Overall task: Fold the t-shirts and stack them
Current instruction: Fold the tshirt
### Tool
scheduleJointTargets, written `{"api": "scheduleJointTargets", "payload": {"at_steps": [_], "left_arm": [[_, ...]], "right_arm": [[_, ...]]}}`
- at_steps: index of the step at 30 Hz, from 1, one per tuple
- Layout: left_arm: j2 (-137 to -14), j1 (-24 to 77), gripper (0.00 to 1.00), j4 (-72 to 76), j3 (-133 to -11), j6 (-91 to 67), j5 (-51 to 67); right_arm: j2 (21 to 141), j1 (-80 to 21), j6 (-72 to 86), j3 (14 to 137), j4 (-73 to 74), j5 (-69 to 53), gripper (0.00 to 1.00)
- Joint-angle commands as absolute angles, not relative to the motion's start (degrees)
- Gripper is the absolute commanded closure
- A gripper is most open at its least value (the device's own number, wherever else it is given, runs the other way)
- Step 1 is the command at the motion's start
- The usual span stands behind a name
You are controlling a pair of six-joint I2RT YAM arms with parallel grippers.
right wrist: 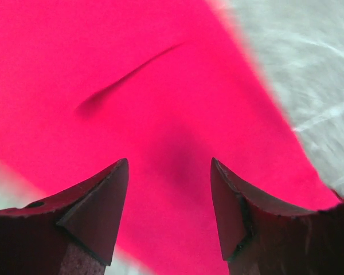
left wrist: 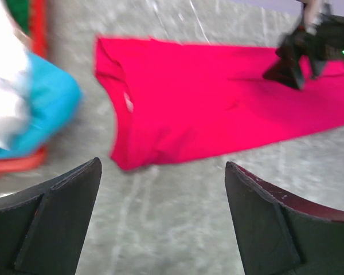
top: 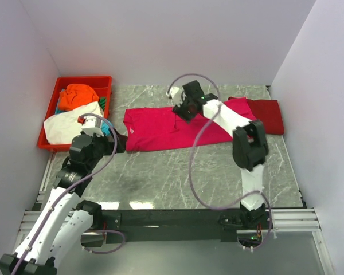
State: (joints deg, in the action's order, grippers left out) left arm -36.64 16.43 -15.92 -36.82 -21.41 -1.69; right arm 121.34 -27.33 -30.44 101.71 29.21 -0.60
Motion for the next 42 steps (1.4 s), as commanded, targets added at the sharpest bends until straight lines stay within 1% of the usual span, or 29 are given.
{"api": "scheduleJointTargets", "payload": {"at_steps": [1, 2, 3, 4, 5, 6, 7, 10, 12, 15, 19, 22, 27, 30, 31, 33, 34, 35, 37, 40, 42], "left_arm": [[-40.06, 16.26, 0.09, -12.14, -34.46, -37.11, 5.43], [-40.95, 16.26, 0.13, -9.34, -31.58, -41.01, 6.93], [-42.09, 16.26, 0.17, -6.79, -29.90, -48.35, 10.16], [-44.97, 16.43, 0.26, -3.72, -28.06, -51.12, 12.37], [-46.65, 16.78, 0.28, -0.47, -25.60, -53.68, 13.52], [-48.32, 17.31, 0.29, 1.13, -24.97, -56.05, 12.75], [-51.56, 19.23, 0.29, 1.66, -24.70, -58.34, 9.09], [-57.36, 21.53, 0.27, 3.24, -25.05, -62.29, 0.82], [-60.45, 21.62, 0.27, 5.18, -25.22, -63.36, -1.48], [-66.52, 21.62, 0.26, 7.29, -26.45, -66.08, -6.58], [-73.81, 21.62, 0.28, 9.05, -28.38, -68.02, -11.59], [-77.94, 21.53, 0.29, 9.14, -29.88, -68.11, -14.50], [-81.82, 21.45, 0.32, 7.74, -33.13, -68.38, -19.15], [-83.93, 21.09, 0.34, 6.51, -35.41, -67.24, -19.95], [-84.81, 20.83, 0.45, 6.24, -35.85, -66.98, -20.04], [-85.43, 20.57, 0.58, 5.80, -37.00, -66.36, -20.13], [-85.86, 20.13, 0.73, 5.89, -37.26, -65.92, -19.95], [-85.96, 19.87, 0.80, 5.89, -37.44, -65.48, -19.78], [-86.04, 18.90, 0.91, 6.15, -37.97, -64.08, -19.08], [-85.87, 18.02, 0.96, 6.50, -38.93, -61.71, -18.11], [-85.87, 17.75, 0.98, 6.33, -39.55, -60.30, -17.84]], "right_arm": [[104.99, -26.98, -49.16, 92.23, 38.13, -20.52, 0.34], [102.33, -26.81, -51.31, 88.63, 37.45, -21.87, 0.34], [99.69, -26.28, -53.16, 81.46, 36.22, -23.89, 0.34], [97.23, -25.93, -57.09, 78.17, 34.91, -25.30, 0.34], [92.68, -25.58, -58.52, 75.00, 34.11, -26.18, 0.34], [90.72, -25.05, -59.23, 69.92, 33.23, -26.80, 0.34], [88.96, -24.87, -59.24, 67.87, 31.83, -26.89, 0.34], [84.73, -24.18, -57.84, 63.38, 31.55, -26.46, 0.34], [82.80, -23.65, -56.69, 60.92, 31.03, -26.28, 0.34], [80.78, -21.98, -55.64, 58.54, 30.50, -25.40, 0.34], [81.82, -18.47, -59.05, 59.50, 37.58, -26.89, 0.34], [82.35, -14.34, -60.73, 60.38, 40.08, -29.35, 0.34], [80.69, -12.39, -62.66, 56.87, 37.62, -26.29, 0.34], [80.24, -10.82, -65.81, 54.50, 34.99, -22.95, 0.34], [80.42, -9.94, -67.40, 53.97, 33.94, -21.90, 0.34], [80.77, -7.83, -73.61, 52.74, 32.88, -21.27, 0.34], [81.29, -5.04, -75.83, 52.39, 31.13, -21.10, 0.34], [81.65, -3.79, -77.76, 52.21, 30.24, -21.01, 0.34], [84.44, -1.07, -81.82, 52.99, 28.49, -19.26, 0.34], [89.36, -0.26, -83.14, 55.80, 27.08, -14.16, 0.34], [91.31, -0.35, -83.14, 56.42, 25.23, -11.10, 0.34]]}}
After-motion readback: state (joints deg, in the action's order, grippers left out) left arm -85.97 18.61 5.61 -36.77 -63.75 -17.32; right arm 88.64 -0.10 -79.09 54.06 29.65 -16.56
